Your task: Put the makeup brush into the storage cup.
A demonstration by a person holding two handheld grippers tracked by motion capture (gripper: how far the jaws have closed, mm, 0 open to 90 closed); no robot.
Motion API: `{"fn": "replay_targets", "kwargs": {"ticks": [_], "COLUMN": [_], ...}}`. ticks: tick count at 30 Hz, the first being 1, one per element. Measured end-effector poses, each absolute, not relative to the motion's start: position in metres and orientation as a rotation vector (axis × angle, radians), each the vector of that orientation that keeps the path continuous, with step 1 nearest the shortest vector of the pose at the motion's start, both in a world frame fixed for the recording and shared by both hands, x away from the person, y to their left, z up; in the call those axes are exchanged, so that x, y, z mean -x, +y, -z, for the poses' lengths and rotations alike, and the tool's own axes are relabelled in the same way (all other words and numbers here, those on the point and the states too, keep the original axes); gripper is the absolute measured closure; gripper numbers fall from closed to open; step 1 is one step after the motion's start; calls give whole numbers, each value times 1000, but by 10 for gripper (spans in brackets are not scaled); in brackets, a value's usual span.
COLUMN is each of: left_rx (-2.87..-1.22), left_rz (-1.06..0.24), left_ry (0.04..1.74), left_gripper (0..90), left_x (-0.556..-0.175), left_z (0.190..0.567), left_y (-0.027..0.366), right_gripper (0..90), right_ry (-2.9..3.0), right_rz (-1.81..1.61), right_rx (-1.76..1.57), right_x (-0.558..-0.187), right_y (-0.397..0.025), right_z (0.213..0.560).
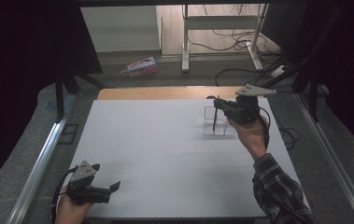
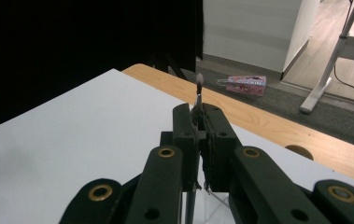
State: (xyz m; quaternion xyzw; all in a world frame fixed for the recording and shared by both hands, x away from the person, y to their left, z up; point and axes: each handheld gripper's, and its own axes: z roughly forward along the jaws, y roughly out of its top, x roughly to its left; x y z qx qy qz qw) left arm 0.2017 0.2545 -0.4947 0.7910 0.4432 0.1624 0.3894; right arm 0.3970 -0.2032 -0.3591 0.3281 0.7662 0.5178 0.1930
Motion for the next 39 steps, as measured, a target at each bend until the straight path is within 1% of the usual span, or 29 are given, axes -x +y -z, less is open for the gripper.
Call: {"fn": "replay_targets", "kwargs": {"ticks": [21, 39], "left_rx": [-2007, -2009], "left_rz": [-418, -421], "left_ry": [1125, 1115], "left_gripper": [0, 0], "left_x": [-198, -199], "left_z": [494, 494], "left_y": [255, 255], "right_gripper": [848, 848], "right_ry": [2100, 2087], "right_rz": [-1427, -1386], "right_rx": [-955, -966], "right_x": [-433, -454], "right_y": [-195, -186], "right_z": [351, 363]}}
